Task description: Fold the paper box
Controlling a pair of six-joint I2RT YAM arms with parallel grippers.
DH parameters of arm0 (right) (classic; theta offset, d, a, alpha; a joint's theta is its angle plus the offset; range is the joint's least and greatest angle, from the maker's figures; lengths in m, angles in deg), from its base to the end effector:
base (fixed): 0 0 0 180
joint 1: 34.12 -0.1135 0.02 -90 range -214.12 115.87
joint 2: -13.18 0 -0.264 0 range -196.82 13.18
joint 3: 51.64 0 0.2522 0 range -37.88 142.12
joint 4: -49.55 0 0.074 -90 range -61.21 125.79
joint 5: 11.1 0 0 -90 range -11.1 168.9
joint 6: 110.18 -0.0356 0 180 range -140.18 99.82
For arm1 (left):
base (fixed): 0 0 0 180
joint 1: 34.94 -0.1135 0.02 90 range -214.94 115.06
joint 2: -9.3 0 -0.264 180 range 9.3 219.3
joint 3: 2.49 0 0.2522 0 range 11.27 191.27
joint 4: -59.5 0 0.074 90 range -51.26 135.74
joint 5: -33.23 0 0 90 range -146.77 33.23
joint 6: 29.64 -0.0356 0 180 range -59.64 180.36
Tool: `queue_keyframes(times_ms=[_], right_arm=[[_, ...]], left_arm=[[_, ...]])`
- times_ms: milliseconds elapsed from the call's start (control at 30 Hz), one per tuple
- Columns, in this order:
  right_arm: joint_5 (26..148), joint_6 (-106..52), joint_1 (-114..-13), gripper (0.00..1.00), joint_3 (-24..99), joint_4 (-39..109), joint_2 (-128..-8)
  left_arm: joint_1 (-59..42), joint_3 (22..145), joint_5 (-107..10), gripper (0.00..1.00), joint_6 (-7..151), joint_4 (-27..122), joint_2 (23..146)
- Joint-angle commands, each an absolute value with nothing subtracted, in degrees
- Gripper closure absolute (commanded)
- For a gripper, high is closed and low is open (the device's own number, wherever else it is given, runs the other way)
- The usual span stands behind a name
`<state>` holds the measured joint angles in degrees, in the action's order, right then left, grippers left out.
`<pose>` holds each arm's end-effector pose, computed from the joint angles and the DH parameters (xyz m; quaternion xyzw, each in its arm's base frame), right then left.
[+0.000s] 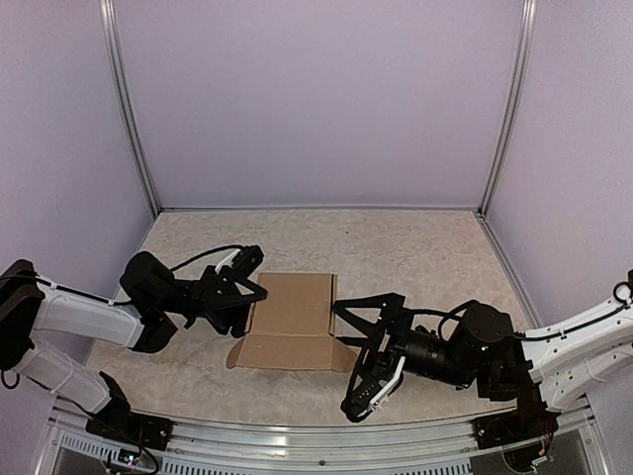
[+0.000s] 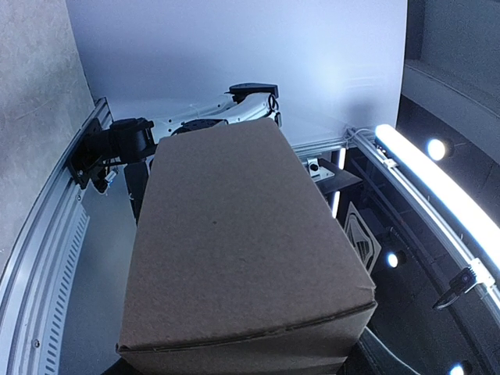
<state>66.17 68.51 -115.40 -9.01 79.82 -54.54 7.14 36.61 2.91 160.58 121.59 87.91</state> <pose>0.0467 0.2524 0.2607 -0.6606 0.1401 -0.1220 0.7274 0.1630 -0.1886 0.2472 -0.1279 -0.6219 0.7721 0.0282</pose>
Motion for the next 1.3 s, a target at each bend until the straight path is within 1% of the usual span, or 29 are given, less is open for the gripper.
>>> queue_keyframes(times_ms=[0,267,367,900,967,1000,1033,1100,1200,1267], right_arm=[[63.3,72.8,-117.2,0.00,-7.4,80.4,-54.8],[63.6,74.5,-117.9,0.00,-5.4,77.9,-55.4],[63.2,75.0,-117.9,0.02,-4.8,77.5,-56.0],[61.6,75.0,-118.2,0.35,-3.5,76.3,-57.1],[61.7,74.5,-118.2,0.38,-3.4,76.2,-57.0],[61.8,74.1,-118.2,0.40,-3.4,76.0,-57.0],[61.8,73.8,-118.2,0.42,-3.4,76.0,-56.9],[61.5,72.8,-118.2,0.44,-3.3,75.9,-56.9],[61.3,71.7,-118.2,0.46,-3.4,75.4,-56.7],[60.8,70.5,-118.2,0.47,-3.5,74.7,-56.3]], left_arm=[[7.9,37.6,4.1,1.00,160.8,136.2,87.0],[8.8,37.7,4.8,1.00,160.8,136.1,87.0],[9.0,37.7,4.9,1.00,160.7,136.2,87.0],[9.2,37.5,5.2,1.00,160.6,136.1,88.2],[9.2,37.5,5.2,0.96,160.6,136.1,88.4],[9.2,37.4,5.2,0.92,160.6,136.1,88.5],[9.2,37.4,5.2,0.87,160.6,136.1,88.6],[9.2,37.5,5.1,0.81,160.5,136.2,88.8],[9.1,37.6,5.0,0.63,160.3,136.1,88.6],[9.0,37.6,4.8,0.56,159.8,136.1,88.1]])
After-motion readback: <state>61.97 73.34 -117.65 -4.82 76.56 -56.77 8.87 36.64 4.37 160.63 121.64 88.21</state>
